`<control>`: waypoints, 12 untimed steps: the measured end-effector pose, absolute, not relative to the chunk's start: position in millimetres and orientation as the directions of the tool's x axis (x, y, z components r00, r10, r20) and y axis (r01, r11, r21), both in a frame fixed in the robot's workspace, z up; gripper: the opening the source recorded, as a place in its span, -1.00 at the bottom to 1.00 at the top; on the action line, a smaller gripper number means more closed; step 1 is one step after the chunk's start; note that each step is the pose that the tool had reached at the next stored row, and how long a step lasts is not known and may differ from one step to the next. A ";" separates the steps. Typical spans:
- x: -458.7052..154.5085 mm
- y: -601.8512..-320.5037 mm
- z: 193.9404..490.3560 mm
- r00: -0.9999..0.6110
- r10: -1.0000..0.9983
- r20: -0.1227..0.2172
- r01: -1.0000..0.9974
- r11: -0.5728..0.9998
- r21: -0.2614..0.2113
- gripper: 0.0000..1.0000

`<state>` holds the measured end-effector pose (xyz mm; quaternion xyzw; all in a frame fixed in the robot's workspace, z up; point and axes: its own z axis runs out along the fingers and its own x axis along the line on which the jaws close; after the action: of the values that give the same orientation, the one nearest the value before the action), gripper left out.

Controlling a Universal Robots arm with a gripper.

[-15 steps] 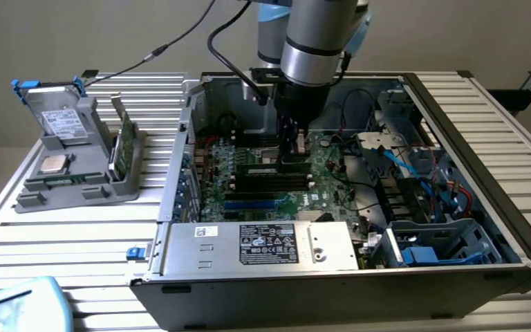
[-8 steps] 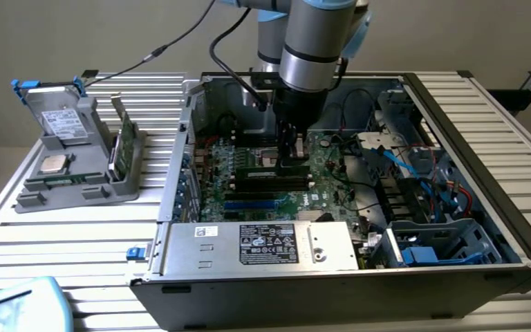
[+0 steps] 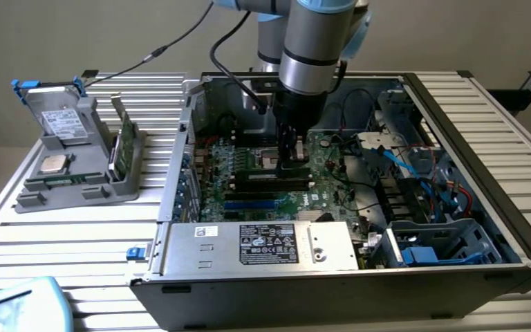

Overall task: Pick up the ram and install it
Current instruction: 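Insert the ram into the slot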

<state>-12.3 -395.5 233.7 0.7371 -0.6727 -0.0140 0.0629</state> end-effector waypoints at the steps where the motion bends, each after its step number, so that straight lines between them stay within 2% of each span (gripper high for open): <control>1: -12.3 -395.5 232.7 0.094 -0.993 0.065 -0.990 -0.086 0.110 -0.73; 12: -12.5 -395.5 229.9 0.052 -0.996 0.072 -0.993 -0.044 0.109 -0.73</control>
<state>-12.5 -395.5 229.9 0.7226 -0.6882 -0.0117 0.0643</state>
